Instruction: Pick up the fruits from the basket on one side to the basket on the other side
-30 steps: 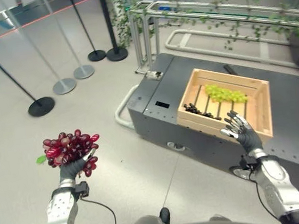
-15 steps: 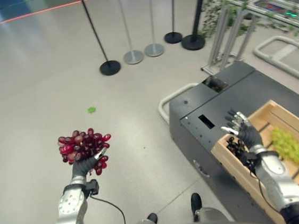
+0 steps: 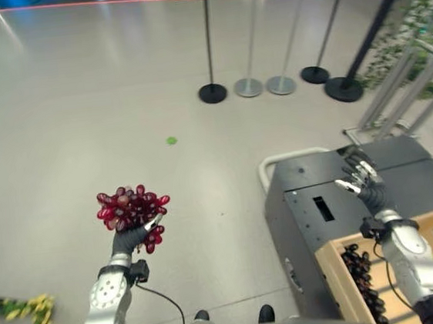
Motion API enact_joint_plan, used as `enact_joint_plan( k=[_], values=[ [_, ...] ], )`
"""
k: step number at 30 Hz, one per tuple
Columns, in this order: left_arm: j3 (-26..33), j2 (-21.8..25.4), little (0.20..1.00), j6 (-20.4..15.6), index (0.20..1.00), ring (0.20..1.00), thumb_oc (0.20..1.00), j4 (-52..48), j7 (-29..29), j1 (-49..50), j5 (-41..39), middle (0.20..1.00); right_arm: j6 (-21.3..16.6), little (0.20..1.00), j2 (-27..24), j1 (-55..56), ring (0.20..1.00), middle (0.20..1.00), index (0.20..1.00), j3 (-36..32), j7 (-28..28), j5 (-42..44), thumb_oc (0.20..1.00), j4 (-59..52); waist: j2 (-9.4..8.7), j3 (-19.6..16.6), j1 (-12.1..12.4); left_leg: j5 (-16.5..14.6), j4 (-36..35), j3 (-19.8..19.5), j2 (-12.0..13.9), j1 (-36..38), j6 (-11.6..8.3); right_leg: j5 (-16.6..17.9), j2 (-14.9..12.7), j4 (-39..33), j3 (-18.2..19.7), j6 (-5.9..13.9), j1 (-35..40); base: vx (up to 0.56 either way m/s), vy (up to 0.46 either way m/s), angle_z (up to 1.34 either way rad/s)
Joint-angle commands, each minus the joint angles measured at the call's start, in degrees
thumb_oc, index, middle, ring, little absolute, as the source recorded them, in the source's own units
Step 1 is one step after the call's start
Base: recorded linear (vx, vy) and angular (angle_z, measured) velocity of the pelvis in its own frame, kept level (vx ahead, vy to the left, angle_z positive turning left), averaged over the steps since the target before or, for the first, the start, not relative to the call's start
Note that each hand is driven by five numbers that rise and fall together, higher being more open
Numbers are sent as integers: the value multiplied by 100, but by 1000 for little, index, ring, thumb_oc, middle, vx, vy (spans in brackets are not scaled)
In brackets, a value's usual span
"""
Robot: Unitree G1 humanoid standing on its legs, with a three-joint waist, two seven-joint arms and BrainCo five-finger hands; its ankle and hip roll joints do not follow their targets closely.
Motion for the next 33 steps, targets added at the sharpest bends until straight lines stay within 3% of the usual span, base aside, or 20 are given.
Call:
enact_joint_plan(
  k=[1,3,4,6,7,10,13,14,17,19,23,27,28,29,30,31,32,33],
  values=[
    [227,423,200,-485,200,200,200,-420,-89,-356,-289,200,-380,1000,-157,-345,1000,1000,1000,64,192,142,1000,-431,-341,-92,26,-520,1098,1638,464,66,19,-149,-627,-33,-579,611,-59,-103,-28,81],
    [202,411,200,-468,200,200,200,-409,-201,-381,-285,200,-321,1000,-122,-130,1000,1000,1000,77,313,105,1000,-527,-275,-191,-121,-828,1117,2245,679,517,-47,-305,-674,38,-958,589,-52,-87,24,78],
    [201,396,200,-486,200,200,200,-362,-201,-446,-219,200,-327,1000,-87,-38,1000,1000,1000,50,375,91,1000,-600,-275,-233,-240,-812,1110,2838,862,650,-78,-263,-791,86,-1326,581,-69,-151,103,165],
    [112,346,200,-468,200,200,200,-266,-218,-503,-220,200,-321,1000,-17,40,1000,1000,1000,62,391,49,1000,-668,-231,-298,-420,-872,892,3310,1011,831,-170,-176,-998,134,-1726,622,-105,-152,167,195],
    [73,346,200,-483,200,200,200,-235,-228,-530,-199,200,-324,1000,27,79,1000,1000,1000,76,403,41,1000,-663,-165,-327,-454,-813,615,3361,986,876,-214,-95,-1077,127,-1917,681,-102,-119,210,174],
    [68,410,200,-498,200,200,200,-307,-223,-433,3,200,-259,1000,44,105,1000,1000,1000,167,464,-86,1000,-649,-149,-331,-305,-703,248,3097,770,743,-151,225,-1281,142,-2102,838,-135,-51,192,165],
    [151,455,200,-507,200,200,200,-374,-194,-381,6,200,-245,1000,102,29,1000,1000,1000,271,454,-155,1000,-646,-225,-271,-201,-714,184,2998,647,679,-57,375,-1422,147,-2119,935,-176,-50,159,83],
    [227,503,200,-515,200,200,200,-371,-162,-340,65,200,-217,1000,183,-6,1000,1000,1000,316,458,-156,1000,-641,-283,-225,-50,-704,56,2916,525,620,14,548,-1567,89,-2238,1027,-207,-70,174,60],
    [315,516,200,-507,200,200,200,-349,-99,-285,149,200,-196,1000,313,-85,1000,1000,1000,364,321,-347,1000,-555,-386,-198,93,-740,-86,2731,285,588,124,770,-1755,1,-2374,1189,-196,-63,216,88],
    [344,517,200,-504,200,200,200,-368,-82,-236,172,200,-182,1000,345,-109,1000,1000,1000,376,266,-401,1000,-518,-411,-201,135,-770,-85,2651,205,574,169,815,-1814,0,-2390,1230,-194,-12,178,48],
    [513,520,200,-525,200,200,200,-537,-38,18,225,200,-130,1000,528,-241,1000,1000,1000,482,87,-549,1000,-251,-514,-256,539,-991,33,2229,-247,551,426,1009,-2269,166,-2591,1450,47,24,270,35],
    [541,515,200,-517,200,200,200,-611,-27,123,275,200,-116,1000,612,-235,1000,1000,1000,502,23,-597,1000,-127,-504,-314,661,-1077,93,1993,-469,574,517,1067,-2546,355,-2721,1544,168,39,242,51],
    [543,527,200,-512,200,200,200,-590,3,122,301,200,-98,1000,633,-246,1000,1000,1000,523,8,-613,1000,-101,-485,-320,630,-1095,117,1857,-515,579,554,1090,-2546,477,-2456,1538,120,72,229,63],
    [523,553,200,-507,200,200,200,-578,21,113,300,200,-90,1000,626,-259,1000,1000,1000,539,-14,-625,1000,-94,-454,-317,541,-1102,109,1706,-551,595,589,995,-2455,638,-1899,1511,-39,14,231,68],
    [471,566,200,-515,200,200,200,-554,35,76,287,200,-95,1000,611,-258,1000,1000,1000,529,-21,-619,1000,-91,-455,-281,405,-978,97,1555,-646,564,642,885,-2274,665,-1247,1324,-223,21,240,110],
    [442,603,200,-522,200,200,200,-500,60,17,297,200,-110,1000,590,-225,1000,1000,1000,485,-15,-624,1000,-128,-433,-289,277,-923,88,1298,-738,556,679,695,-1918,851,-251,1214,-507,39,245,118],
    [401,618,200,-526,200,200,200,-469,56,-53,281,200,-111,1000,555,-180,1000,1000,1000,444,-4,-630,1000,-148,-397,-272,195,-899,84,1065,-804,589,708,488,-1631,980,301,1150,-622,119,204,156],
    [381,624,200,-531,200,200,200,-455,57,-107,277,200,-124,1000,530,-147,1000,1000,1000,422,-2,-626,1000,-131,-389,-271,159,-896,94,878,-862,609,714,337,-1503,1005,432,1074,-647,90,126,103]
  ],
)
